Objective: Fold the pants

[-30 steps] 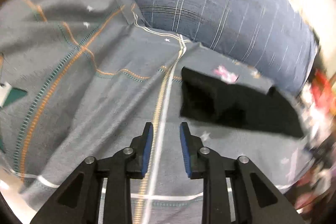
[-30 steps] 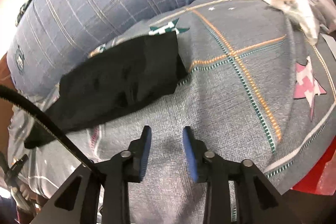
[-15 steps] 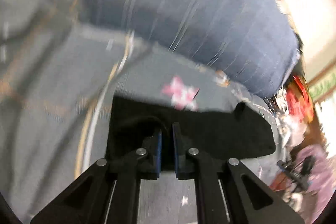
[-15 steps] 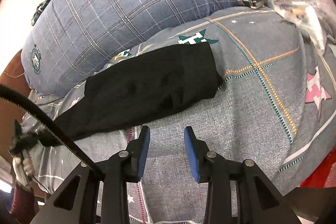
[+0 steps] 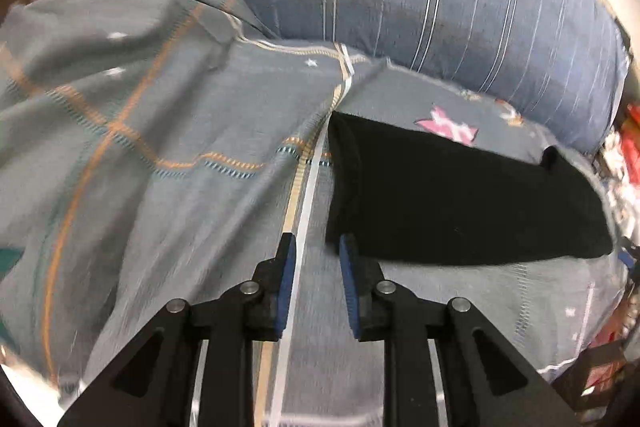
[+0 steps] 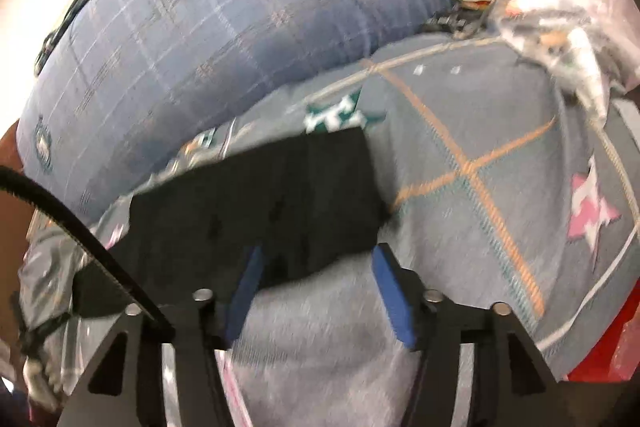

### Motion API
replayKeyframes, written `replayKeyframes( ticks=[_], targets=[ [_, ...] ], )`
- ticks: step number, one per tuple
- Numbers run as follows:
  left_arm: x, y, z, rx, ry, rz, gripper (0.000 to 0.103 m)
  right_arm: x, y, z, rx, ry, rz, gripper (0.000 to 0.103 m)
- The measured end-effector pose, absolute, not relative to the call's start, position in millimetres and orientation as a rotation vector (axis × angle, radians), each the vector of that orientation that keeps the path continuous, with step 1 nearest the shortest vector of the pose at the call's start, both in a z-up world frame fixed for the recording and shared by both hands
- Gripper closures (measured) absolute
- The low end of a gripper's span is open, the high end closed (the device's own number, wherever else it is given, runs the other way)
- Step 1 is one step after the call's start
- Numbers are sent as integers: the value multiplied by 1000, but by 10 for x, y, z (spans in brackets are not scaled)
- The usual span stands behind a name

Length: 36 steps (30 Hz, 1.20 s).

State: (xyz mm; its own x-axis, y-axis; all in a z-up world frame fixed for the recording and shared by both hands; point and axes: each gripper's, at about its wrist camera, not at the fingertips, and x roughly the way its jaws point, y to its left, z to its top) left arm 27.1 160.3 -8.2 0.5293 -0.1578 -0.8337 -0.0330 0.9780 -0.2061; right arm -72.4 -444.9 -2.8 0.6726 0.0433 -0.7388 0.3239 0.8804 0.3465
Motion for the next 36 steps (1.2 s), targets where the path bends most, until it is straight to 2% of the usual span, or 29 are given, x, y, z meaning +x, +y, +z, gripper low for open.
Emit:
replayKeyframes(
  ticks=[3,6,7,8,10,13,14,15,19,23,27,29,30,33,36],
  targets=[
    [-1,1562,-7,-270,987,-97,72,-534,-4528,-105,470,834,-199,36],
    [-209,1422,-45,-271,988,-91,71,-332,-4549,-243,454,867,-218,35],
    [-253,1386,-79,-263,991,-85,71,-248,-4542,-308,443,904,-202,41],
    [-286,1352,-93,-256,995,-78,71,-192,-4520,-337,411,930,-195,68],
    [-323,1331,-105,-255,1002,-68,71,-138,-4506,-288,321,934,-219,74],
    [-301,1372,-154,-309,1008,-31,71,-128,-4619,-290,227,947,-349,69],
    [-296,1405,-169,-343,1012,-16,71,-135,-4671,-310,211,956,-381,61],
    [-315,1427,-176,-365,1012,-11,71,-163,-4710,-307,210,955,-401,57],
    [-373,1542,-169,-444,984,13,70,-419,-4710,-34,228,848,-406,55],
    [-399,1640,-234,-563,966,22,70,-407,-4352,229,237,820,-266,52],
    [-690,1713,-122,-684,984,54,71,-405,-3529,382,258,831,4,52],
    [-889,1667,25,-682,972,25,67,-496,-3031,376,284,839,128,50],
    [-991,1630,103,-659,954,8,63,-537,-2758,352,297,849,181,49],
    [-1122,1726,299,-563,868,27,62,-646,-1882,191,372,907,308,41],
    [-1124,2147,393,-573,796,64,62,-727,-962,-9,327,991,407,41]
  ],
)
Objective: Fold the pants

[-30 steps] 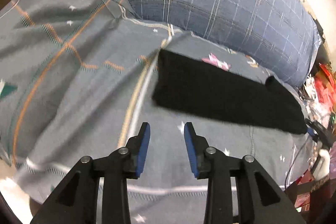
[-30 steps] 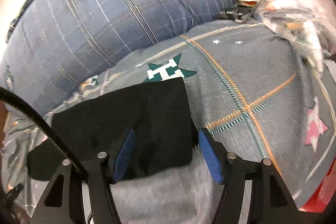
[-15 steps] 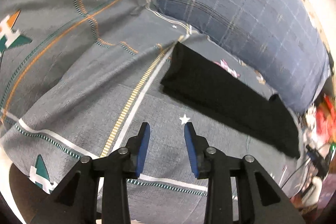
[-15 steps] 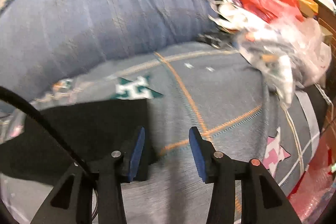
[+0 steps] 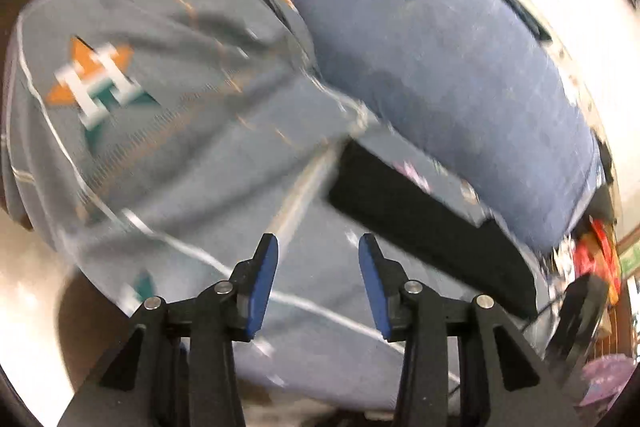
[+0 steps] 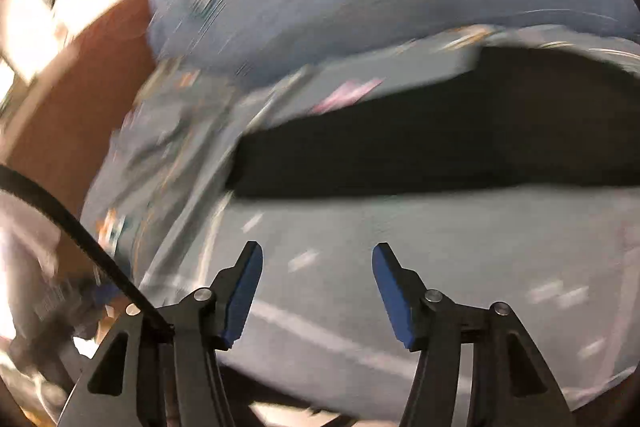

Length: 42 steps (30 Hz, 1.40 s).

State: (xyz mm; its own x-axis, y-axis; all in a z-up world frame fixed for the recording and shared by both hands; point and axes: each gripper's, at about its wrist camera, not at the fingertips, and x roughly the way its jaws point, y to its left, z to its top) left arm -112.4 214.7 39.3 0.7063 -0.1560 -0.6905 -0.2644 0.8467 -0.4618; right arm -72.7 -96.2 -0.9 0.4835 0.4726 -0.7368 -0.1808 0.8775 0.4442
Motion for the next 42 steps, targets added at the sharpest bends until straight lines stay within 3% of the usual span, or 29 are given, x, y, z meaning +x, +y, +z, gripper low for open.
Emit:
replayKeyframes(
  ticks=[2,4,6,12,17,25,34,42],
  targets=[
    [-1123,2481,411,-616,771,92,62,-793,-356,-51,130,1041,463,41],
    [-1138,2778,433,-635,747,123,62,-1075,298,-2,-238,957,443,41],
    [-1170,3029,458,-636,726,164,62,-1299,664,-13,-446,878,436,30],
    [-1290,3411,480,-656,700,237,62,-1544,1263,-179,-551,920,583,26],
    [-1273,3399,458,-622,708,226,61,-2050,1722,-235,-724,756,694,26],
    [-1166,3355,478,-611,689,166,55,-1784,1346,-261,-714,767,500,22],
    [-897,2872,305,-479,776,70,55,-271,179,71,-201,914,375,21],
    [-785,2606,17,-577,833,-10,55,837,864,-144,-293,1067,455,21]
  ],
)
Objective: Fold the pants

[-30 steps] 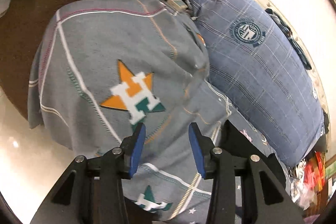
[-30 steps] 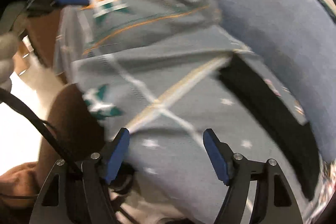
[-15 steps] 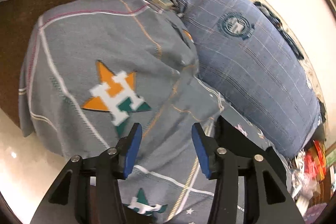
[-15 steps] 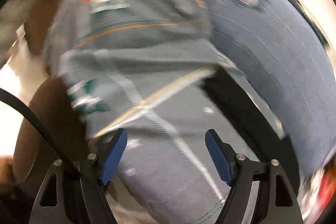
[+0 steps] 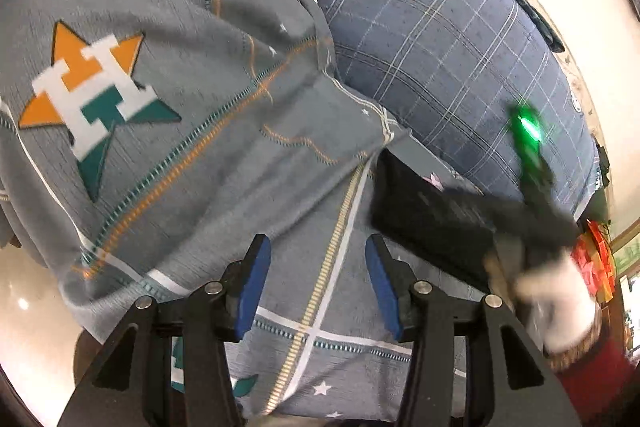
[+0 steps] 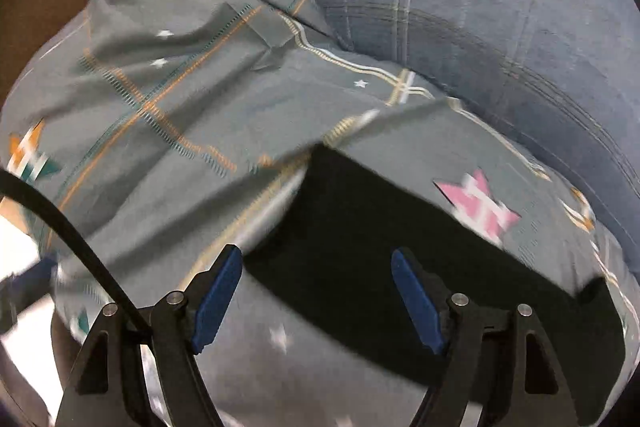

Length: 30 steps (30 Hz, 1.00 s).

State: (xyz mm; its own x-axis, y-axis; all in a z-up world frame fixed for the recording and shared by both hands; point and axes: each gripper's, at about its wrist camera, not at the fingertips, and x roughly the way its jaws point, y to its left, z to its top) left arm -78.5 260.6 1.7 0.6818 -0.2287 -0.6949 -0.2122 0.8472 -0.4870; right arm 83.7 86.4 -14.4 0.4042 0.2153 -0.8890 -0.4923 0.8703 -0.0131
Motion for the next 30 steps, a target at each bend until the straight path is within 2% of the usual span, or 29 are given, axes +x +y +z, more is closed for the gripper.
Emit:
replayKeyframes(
  ticks=[7,8,9,10,11,12,15,24,30],
  targets=[
    [-880,2660,-87,-609,834,0,55,1290,1312,-636,-522,1175,276,24],
    [-890,2676,-90,-614,831,3,55,1274,1273,-613,-498,1166,299,32],
    [-898,2691,-90,-616,828,8,55,1265,1237,-582,-468,1175,327,51],
    [-890,2694,-85,-617,827,14,55,1250,1187,-525,-443,1181,349,58],
    [-886,2705,-81,-619,827,16,55,1232,1148,-482,-426,1181,367,77],
    [-878,2707,-72,-620,825,16,55,1213,1103,-432,-409,1176,376,84],
    [-819,2657,-17,-601,820,5,55,1149,933,-281,-344,1143,398,87],
    [-625,2182,36,-534,864,-76,55,1064,437,91,-102,1075,466,88],
    [-647,1937,46,-501,893,-94,55,965,-309,319,84,1010,457,88]
  ],
)
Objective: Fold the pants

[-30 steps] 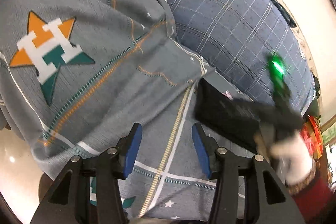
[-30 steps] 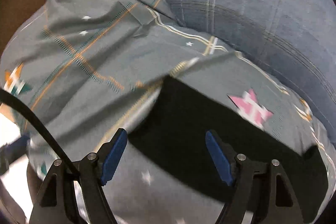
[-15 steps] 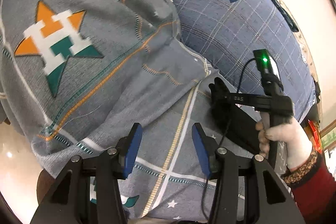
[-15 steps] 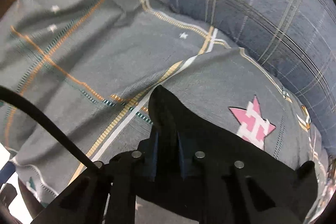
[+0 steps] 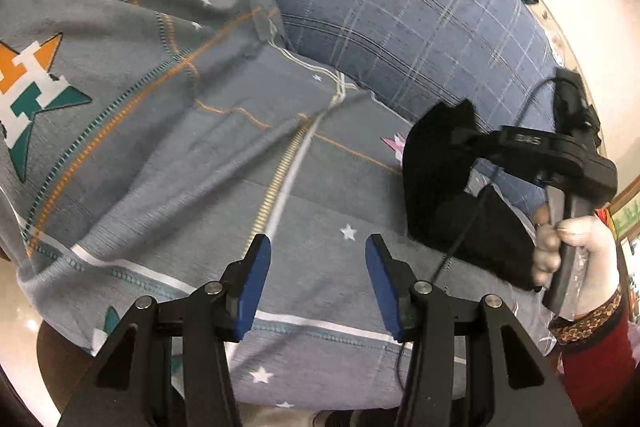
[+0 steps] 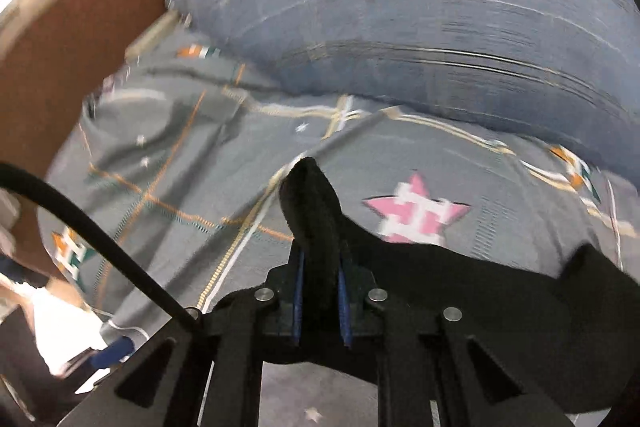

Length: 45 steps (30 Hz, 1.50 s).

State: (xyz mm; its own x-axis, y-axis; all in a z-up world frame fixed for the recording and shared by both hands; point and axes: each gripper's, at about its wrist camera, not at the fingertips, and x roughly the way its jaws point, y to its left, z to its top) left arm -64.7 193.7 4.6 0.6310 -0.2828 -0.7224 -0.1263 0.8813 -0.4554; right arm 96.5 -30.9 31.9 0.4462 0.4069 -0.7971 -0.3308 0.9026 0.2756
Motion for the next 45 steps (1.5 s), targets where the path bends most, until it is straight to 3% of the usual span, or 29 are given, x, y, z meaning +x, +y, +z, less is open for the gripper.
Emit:
replayKeyframes(
  ticks=[7,19,20,23,24,33,41,45],
  targets=[
    [-672,1529,27,-470,930,-131,55,809,-1417,141,310,992,356,88],
    [-709,1079,140,-345,963,-165,55,677,-2293,-455,471,983,263,87],
    [-704,1070,148,-336,965,-165,55,661,-2334,-460,462,976,249,85],
    [-650,1058,189,-316,964,-164,54,569,-2550,-438,492,970,209,49],
    [-630,1033,209,-311,960,-163,54,511,-2650,-401,511,950,199,48],
    [-15,495,374,-231,911,-265,53,385,-2841,45,796,820,451,47],
    [763,-41,-197,-182,1049,-293,53,829,-2451,-510,876,979,452,47],
    [827,-34,-494,-216,1080,-311,45,801,-2630,-796,904,979,387,59]
  ],
)
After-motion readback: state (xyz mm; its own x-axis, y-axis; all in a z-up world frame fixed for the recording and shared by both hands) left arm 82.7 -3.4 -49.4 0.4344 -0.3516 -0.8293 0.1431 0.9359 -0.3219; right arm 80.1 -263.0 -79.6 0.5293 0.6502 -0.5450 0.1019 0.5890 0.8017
